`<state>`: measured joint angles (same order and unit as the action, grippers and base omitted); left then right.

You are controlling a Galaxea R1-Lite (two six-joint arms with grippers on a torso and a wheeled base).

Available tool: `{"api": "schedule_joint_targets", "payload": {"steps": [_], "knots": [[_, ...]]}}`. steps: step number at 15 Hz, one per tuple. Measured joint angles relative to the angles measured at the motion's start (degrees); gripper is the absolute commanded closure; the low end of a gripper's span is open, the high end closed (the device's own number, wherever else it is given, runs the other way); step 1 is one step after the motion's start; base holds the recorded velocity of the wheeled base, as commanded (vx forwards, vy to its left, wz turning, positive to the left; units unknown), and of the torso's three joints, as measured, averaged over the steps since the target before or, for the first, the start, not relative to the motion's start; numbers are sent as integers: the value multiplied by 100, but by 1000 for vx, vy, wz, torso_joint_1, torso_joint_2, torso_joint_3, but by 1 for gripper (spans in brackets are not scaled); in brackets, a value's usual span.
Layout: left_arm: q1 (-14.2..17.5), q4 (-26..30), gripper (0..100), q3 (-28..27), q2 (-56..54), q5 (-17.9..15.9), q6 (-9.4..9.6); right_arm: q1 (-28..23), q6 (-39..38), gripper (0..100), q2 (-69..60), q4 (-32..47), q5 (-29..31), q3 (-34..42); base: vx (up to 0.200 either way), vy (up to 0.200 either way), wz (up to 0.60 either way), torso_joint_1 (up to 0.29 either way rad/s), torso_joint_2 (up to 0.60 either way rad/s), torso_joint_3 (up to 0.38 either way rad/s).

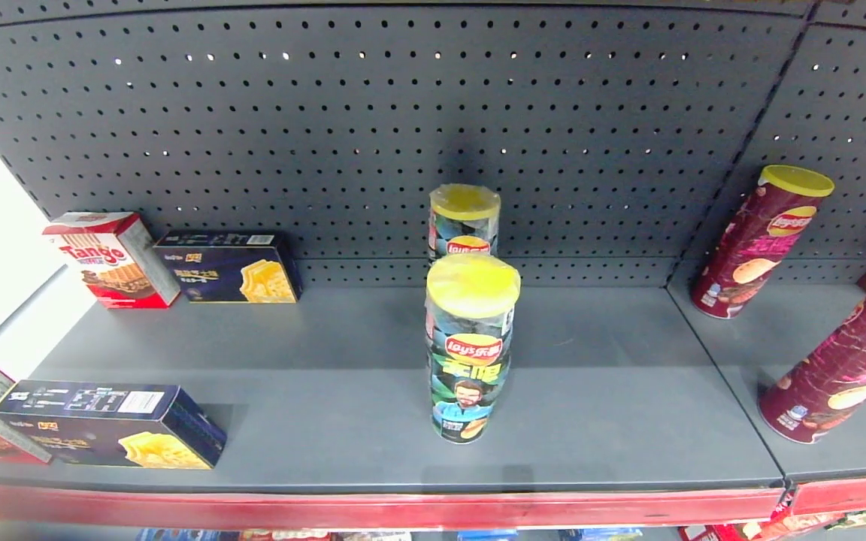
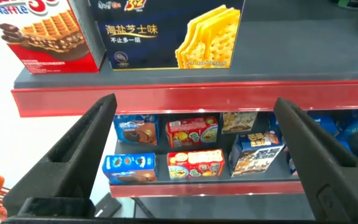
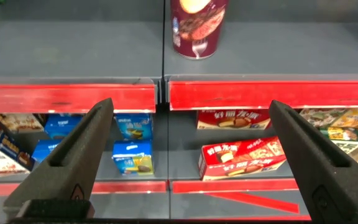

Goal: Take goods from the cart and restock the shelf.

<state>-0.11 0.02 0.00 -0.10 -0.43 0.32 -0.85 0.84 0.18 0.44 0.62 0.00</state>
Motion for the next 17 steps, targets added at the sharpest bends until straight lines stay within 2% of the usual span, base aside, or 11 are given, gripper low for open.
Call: {"api": "schedule_joint_targets", "payload": {"steps": [17], "knots": [[21,-2,0,0,2,16,-5,-5,-16,0,0,0,-2,0,0,0,0,0,0,0]]}}
